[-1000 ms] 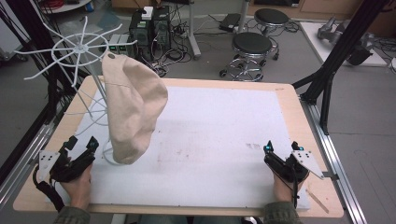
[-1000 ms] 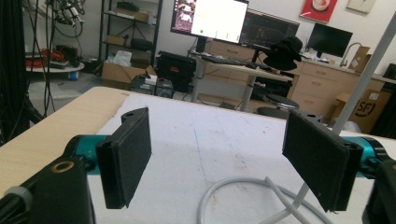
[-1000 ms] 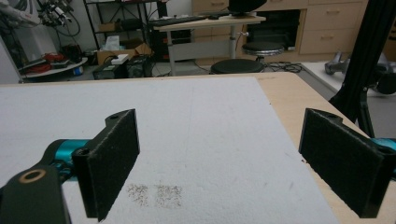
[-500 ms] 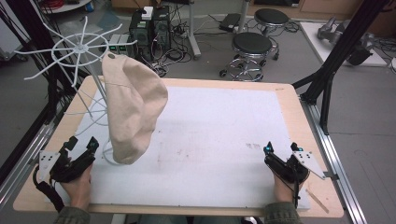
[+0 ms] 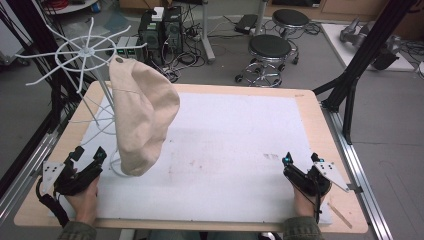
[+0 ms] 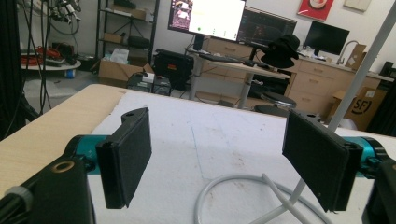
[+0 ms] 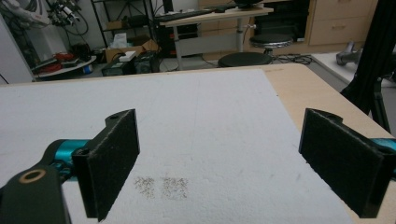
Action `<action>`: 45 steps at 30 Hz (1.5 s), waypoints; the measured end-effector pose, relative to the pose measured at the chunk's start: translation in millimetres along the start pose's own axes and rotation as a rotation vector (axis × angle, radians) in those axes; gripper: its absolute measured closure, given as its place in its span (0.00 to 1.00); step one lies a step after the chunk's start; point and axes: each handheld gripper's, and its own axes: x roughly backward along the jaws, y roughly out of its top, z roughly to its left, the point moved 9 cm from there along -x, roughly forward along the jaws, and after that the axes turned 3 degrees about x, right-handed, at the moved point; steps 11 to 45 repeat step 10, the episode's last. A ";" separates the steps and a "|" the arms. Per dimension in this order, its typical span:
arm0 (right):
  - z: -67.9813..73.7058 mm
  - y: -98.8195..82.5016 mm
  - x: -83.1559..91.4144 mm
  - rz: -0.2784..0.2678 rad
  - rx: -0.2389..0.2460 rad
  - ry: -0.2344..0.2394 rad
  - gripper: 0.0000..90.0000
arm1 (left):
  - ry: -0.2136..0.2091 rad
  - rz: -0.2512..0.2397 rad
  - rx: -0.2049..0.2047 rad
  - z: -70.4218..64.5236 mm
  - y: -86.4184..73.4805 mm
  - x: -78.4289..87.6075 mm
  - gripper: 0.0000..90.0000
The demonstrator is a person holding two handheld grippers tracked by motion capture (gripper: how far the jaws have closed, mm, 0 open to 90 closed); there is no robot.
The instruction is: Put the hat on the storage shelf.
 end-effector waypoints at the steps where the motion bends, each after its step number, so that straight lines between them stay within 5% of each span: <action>1: 0.1 0.0 0.1 0.001 0.001 0.001 0.13 | 0.000 0.001 0.001 0.0 -0.1 -0.2 0.27; 45: 1.4 -1.2 0.1 0.007 0.008 0.009 0.13 | -0.002 0.001 0.001 0.2 -0.2 0.1 0.27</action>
